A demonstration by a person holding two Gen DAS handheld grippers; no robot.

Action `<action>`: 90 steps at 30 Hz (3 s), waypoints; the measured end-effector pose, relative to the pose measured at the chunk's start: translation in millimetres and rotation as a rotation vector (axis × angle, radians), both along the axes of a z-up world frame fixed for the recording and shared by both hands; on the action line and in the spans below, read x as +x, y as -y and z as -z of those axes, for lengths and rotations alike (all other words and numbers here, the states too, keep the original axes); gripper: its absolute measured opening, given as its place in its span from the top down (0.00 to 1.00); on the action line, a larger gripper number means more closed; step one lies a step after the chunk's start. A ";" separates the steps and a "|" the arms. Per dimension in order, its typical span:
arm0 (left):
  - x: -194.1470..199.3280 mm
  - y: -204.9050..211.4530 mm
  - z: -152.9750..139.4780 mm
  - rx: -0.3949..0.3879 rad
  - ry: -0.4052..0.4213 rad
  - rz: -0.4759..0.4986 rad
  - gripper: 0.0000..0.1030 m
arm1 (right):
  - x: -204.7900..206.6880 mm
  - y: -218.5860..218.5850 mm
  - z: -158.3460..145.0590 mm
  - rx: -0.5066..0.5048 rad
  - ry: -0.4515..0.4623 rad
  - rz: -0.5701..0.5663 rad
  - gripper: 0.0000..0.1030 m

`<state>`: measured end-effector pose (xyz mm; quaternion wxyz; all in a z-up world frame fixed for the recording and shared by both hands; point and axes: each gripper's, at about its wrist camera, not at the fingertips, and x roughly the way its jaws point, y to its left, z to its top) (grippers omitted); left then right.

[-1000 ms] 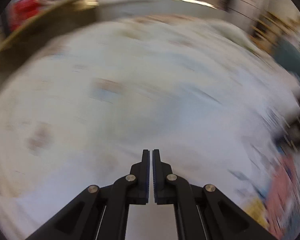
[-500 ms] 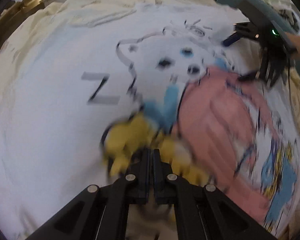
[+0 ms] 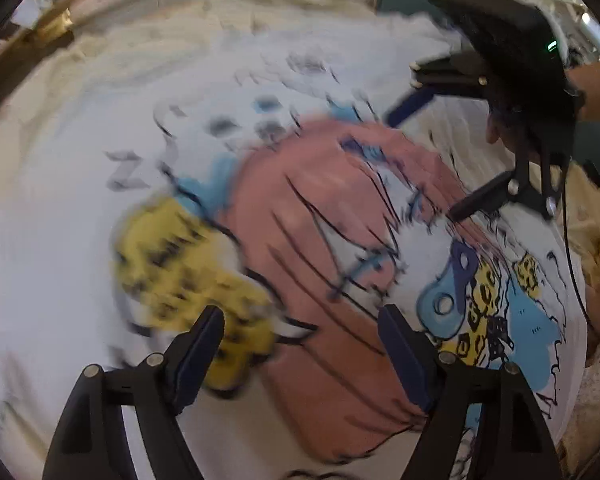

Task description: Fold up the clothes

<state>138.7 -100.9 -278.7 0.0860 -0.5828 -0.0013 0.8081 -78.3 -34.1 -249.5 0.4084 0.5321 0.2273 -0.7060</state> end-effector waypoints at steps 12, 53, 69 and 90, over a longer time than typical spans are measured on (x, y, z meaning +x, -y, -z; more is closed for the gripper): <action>119.4 16.2 11.2 -0.145 -0.011 -0.164 0.21 | 102.0 -102.5 39.5 0.150 0.030 0.176 0.00; 152.3 4.6 -40.1 -0.003 0.173 -0.207 0.21 | 194.4 -111.4 13.8 0.336 0.180 0.059 0.01; 57.7 105.9 -264.8 -0.246 -0.057 -0.501 0.21 | 47.2 -95.0 -301.2 0.082 -0.132 0.471 0.00; -79.3 -33.9 -267.2 -0.076 -0.001 -0.197 0.21 | 38.2 -75.3 -281.0 0.113 -0.114 0.616 0.00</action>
